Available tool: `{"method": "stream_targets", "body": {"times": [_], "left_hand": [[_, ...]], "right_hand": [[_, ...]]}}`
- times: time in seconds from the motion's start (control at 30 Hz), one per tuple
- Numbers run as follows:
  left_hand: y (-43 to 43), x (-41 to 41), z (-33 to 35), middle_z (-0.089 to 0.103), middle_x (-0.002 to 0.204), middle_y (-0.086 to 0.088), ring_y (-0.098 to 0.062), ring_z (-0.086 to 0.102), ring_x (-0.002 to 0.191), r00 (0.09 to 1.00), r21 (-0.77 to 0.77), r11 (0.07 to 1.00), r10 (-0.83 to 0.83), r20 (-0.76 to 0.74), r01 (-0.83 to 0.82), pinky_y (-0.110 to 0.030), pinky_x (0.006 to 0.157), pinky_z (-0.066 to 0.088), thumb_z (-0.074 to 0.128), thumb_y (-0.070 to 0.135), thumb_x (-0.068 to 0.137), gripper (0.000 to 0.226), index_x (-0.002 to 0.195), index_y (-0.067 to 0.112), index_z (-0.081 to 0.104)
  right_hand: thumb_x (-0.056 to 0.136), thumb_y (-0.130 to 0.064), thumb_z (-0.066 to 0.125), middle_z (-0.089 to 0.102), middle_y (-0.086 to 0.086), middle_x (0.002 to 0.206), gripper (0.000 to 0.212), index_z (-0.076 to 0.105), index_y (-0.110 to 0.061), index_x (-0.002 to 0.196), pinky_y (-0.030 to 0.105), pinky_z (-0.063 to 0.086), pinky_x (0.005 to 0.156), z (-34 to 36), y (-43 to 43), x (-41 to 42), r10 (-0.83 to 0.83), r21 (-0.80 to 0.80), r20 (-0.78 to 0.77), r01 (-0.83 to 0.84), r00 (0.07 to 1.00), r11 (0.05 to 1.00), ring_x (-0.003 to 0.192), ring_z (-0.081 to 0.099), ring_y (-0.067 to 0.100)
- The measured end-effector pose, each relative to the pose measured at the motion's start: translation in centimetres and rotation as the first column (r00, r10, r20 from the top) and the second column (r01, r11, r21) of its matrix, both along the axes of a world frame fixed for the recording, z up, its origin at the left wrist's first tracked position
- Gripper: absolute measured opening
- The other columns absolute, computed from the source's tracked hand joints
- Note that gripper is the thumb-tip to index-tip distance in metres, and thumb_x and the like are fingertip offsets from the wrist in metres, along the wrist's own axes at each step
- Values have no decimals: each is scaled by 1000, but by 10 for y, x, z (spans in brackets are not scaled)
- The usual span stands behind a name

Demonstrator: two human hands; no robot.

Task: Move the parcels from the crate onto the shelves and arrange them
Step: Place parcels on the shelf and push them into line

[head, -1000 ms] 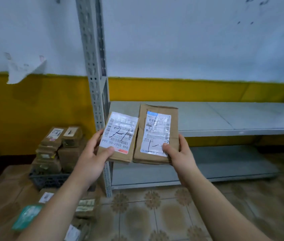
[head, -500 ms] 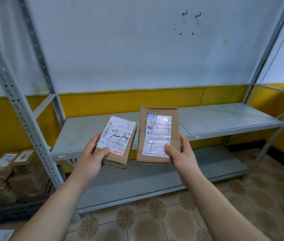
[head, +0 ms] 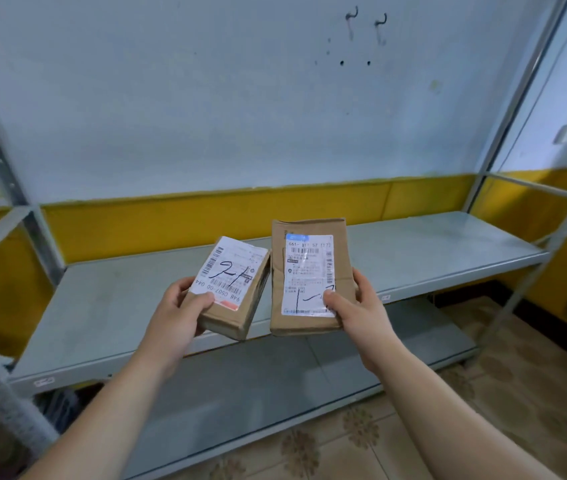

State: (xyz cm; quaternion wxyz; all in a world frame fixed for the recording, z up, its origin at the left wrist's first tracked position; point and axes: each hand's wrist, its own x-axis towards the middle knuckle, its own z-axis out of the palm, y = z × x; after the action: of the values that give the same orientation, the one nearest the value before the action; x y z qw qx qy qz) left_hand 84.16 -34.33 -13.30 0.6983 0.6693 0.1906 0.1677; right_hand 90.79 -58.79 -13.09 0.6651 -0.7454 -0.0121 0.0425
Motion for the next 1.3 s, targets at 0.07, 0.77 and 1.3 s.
{"method": "stream_targets", "body": {"times": [0.07,0.77,1.3], "left_hand": [[11,30,-2,63,101,5,-6,61,77,1000,-11,1000,-14,-17,14,-25,63,47,52,10,95,26,118,20,52],[2,-12,-90,69,98,-2,-20,61,87,854,-107,887,391,-344,-449,-36,80,48,60,18,90,16,105,24,64],[31,-102,-168,68,107,-8,-25,65,92,735,-82,838,421,-532,-540,-42,80,54,58,16,93,21,115,18,57]], "right_hand": [[89,-22,70,63,-9,124,66,39,-37,146,37,54,93,-1,10,26,-13,-6,-6,13,1000,1000,101,68,10],[90,-24,68,62,-10,127,65,38,-41,145,41,50,101,-104,48,103,468,-102,-249,-504,848,858,110,65,14],[93,-19,66,63,-8,121,62,37,-38,144,42,57,91,-176,77,26,523,-165,-464,-650,715,742,100,69,14]]}}
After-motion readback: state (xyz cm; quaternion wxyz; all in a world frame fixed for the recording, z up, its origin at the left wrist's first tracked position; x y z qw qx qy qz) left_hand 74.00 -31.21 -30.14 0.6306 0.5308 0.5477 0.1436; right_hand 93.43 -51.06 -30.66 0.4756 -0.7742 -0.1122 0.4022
